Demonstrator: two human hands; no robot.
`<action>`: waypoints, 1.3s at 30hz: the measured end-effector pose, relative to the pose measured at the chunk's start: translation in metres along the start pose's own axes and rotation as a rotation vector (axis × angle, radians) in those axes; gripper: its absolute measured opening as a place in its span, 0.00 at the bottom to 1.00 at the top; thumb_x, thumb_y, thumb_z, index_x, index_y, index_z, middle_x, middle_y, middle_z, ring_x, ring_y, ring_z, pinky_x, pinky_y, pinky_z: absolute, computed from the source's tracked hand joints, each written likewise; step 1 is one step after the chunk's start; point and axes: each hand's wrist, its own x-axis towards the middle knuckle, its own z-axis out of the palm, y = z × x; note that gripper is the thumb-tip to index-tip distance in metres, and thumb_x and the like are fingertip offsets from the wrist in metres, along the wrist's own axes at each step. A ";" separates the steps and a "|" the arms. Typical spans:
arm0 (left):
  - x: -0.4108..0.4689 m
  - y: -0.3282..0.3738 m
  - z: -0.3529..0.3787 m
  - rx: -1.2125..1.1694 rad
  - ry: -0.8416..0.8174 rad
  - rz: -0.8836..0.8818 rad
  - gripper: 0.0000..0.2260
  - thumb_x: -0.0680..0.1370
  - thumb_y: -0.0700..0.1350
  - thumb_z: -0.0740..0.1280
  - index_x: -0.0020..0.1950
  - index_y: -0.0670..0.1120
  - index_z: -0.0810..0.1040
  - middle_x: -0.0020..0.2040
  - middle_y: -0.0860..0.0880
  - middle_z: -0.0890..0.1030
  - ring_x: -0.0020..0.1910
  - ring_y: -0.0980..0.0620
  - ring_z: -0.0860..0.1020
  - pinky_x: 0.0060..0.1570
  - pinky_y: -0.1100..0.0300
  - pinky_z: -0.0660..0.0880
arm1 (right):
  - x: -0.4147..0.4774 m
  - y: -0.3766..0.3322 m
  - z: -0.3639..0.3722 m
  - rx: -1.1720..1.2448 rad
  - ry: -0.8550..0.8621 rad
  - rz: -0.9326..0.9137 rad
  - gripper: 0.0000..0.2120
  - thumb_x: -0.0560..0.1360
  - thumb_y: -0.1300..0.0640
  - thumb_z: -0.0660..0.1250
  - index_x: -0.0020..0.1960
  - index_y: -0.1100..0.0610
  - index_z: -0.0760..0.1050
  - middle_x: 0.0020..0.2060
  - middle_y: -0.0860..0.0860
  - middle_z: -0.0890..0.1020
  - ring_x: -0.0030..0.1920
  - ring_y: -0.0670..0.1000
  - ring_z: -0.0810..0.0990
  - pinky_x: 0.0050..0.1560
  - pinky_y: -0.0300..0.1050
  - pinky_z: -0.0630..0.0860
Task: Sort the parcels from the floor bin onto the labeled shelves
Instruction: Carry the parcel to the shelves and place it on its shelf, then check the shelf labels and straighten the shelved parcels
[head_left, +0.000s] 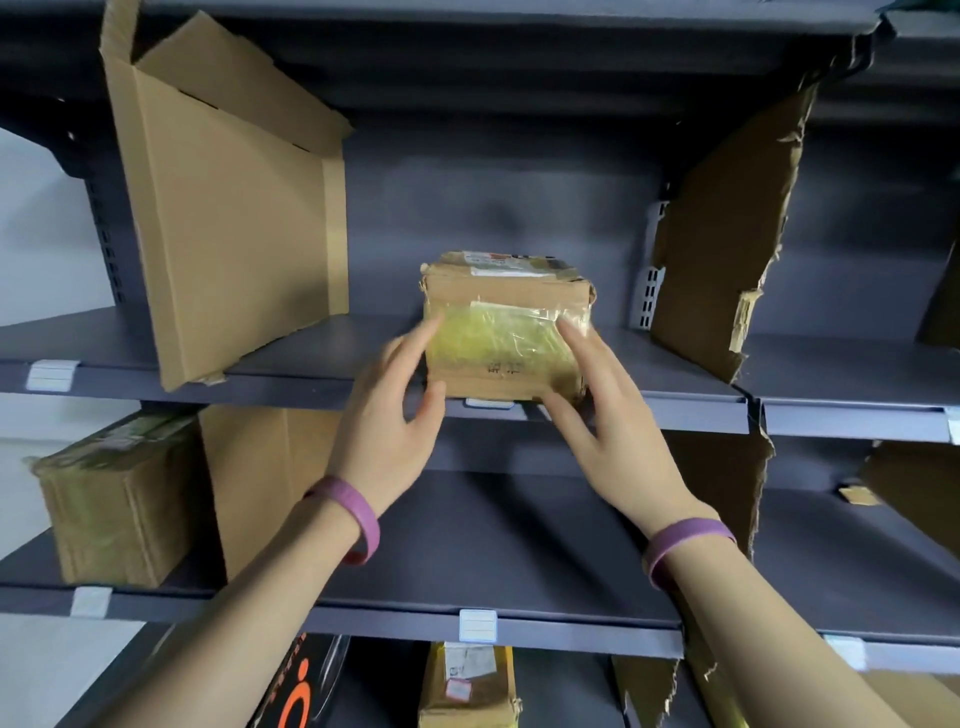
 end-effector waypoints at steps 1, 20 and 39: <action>-0.004 -0.003 0.001 0.057 -0.025 0.049 0.25 0.77 0.39 0.64 0.72 0.56 0.66 0.66 0.55 0.72 0.64 0.58 0.70 0.65 0.65 0.66 | -0.002 0.002 0.001 -0.038 -0.019 -0.006 0.28 0.80 0.55 0.63 0.77 0.46 0.58 0.75 0.42 0.60 0.72 0.47 0.65 0.69 0.47 0.67; 0.004 -0.038 0.026 0.638 -0.069 0.050 0.21 0.79 0.54 0.56 0.72 0.58 0.65 0.71 0.52 0.70 0.63 0.50 0.72 0.65 0.54 0.59 | 0.020 0.016 0.025 -0.369 -0.061 0.053 0.28 0.78 0.59 0.61 0.76 0.49 0.60 0.75 0.51 0.64 0.41 0.62 0.75 0.45 0.51 0.71; -0.112 -0.019 -0.052 0.217 -0.139 -0.178 0.26 0.80 0.47 0.61 0.75 0.61 0.56 0.77 0.59 0.54 0.76 0.62 0.49 0.75 0.56 0.47 | -0.075 -0.087 0.070 -0.042 -0.120 0.183 0.33 0.78 0.58 0.65 0.77 0.47 0.54 0.77 0.44 0.52 0.78 0.45 0.46 0.74 0.43 0.49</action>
